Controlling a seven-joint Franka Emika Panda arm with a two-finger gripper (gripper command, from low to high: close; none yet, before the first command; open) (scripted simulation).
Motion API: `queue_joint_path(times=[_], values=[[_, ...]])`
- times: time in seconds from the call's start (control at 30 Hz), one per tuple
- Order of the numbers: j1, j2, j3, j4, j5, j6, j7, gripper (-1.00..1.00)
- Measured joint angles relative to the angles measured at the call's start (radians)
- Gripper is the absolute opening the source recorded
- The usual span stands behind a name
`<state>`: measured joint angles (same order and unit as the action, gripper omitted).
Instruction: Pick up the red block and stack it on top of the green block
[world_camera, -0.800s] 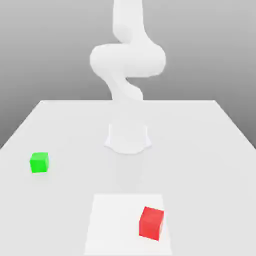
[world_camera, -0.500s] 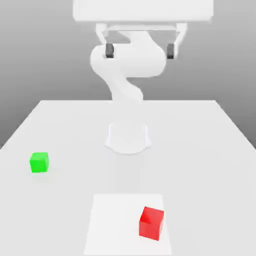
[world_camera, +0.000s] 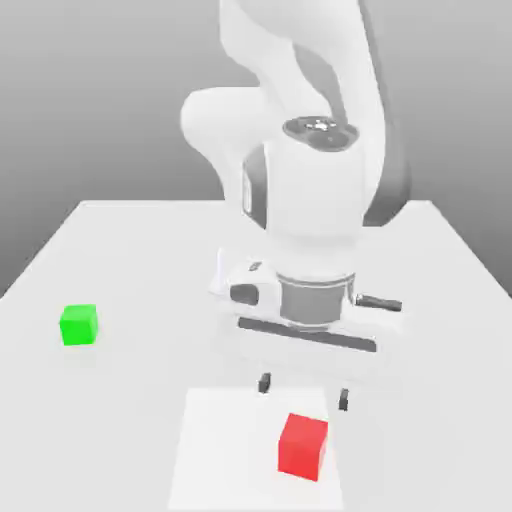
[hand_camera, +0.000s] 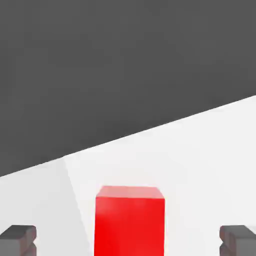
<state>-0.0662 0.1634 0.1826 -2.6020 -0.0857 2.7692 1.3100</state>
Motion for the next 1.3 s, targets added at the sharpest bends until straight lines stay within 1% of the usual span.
queue_joint_path(times=[0.1, 0.13, 0.37, 0.53, 0.63, 0.73, 0.83, 1.13, 1.2, 1.3], values=[[0.03, 0.109, -0.04, 0.014, -0.048, 0.088, 0.04, 0.0], [0.044, 0.144, -0.057, 0.019, -0.063, 0.117, 0.051, -1.0], [0.046, 0.152, -0.06, 0.02, -0.068, 0.125, 0.055, -1.0], [0.018, -0.003, -0.014, -0.005, 0.013, -0.004, -0.005, -1.0], [-0.054, -0.076, -0.095, -0.044, 0.008, -0.038, 0.064, -1.0], [-0.225, -0.14, -0.183, -0.093, -0.026, -0.053, 0.183, -1.0], [-0.394, -0.205, -0.233, -0.144, -0.052, -0.065, 0.3, -1.0], [-0.72, -0.379, -0.434, -0.286, -0.07, -0.089, 0.582, -1.0], [-0.758, -0.354, -0.473, -0.301, -0.049, -0.049, 0.605, -1.0], [-0.751, -0.26, -0.489, -0.303, 0.009, 0.045, 0.576, -1.0]])
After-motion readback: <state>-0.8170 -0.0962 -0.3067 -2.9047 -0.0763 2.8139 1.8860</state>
